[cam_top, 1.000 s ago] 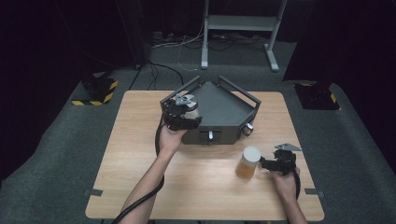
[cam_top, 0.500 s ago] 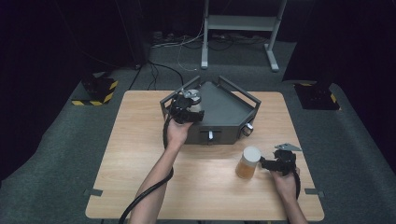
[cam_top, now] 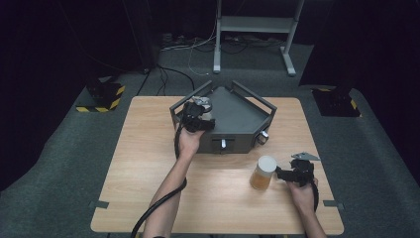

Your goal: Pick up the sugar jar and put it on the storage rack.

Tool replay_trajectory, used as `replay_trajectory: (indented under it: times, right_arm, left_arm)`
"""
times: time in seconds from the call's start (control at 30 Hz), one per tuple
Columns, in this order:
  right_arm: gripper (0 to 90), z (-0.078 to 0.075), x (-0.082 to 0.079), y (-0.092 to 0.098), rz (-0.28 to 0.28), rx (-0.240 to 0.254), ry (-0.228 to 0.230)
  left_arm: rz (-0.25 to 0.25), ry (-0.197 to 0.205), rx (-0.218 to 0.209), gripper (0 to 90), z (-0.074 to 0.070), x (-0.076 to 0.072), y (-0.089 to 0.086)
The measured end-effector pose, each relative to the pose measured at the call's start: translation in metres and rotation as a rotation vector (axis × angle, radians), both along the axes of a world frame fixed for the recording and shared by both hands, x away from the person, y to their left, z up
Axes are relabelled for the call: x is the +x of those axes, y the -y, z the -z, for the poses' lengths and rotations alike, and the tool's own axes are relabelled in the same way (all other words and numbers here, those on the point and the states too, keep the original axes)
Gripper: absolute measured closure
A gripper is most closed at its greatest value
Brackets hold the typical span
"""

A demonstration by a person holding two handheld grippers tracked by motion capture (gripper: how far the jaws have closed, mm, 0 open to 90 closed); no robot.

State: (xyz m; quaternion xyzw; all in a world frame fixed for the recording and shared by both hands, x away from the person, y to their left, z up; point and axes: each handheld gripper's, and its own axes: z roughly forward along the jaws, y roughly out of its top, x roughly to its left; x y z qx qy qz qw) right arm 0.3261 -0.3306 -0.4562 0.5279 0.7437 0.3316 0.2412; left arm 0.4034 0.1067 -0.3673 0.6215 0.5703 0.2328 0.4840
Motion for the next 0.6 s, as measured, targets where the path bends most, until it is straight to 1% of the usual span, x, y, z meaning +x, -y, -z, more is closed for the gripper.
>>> replay_trajectory:
  times: [0.13,0.33,0.6]
  right_arm:
    - [8.9,0.0,0.0,0.0,0.0,0.0,0.0]
    - [8.8,0.0,0.0,-0.0001,0.0,-0.001,0.0]
    - [8.9,0.0,0.0,0.0,-0.001,-0.001,0.001]
  left_arm:
    - [0.009,0.006,0.018,31.1,0.0008,-0.0014,-0.0002]
    - [0.007,0.013,0.007,31.0,0.0028,-0.0023,-0.0011]
    - [0.009,0.009,0.009,30.9,0.0022,-0.0019,-0.0014]
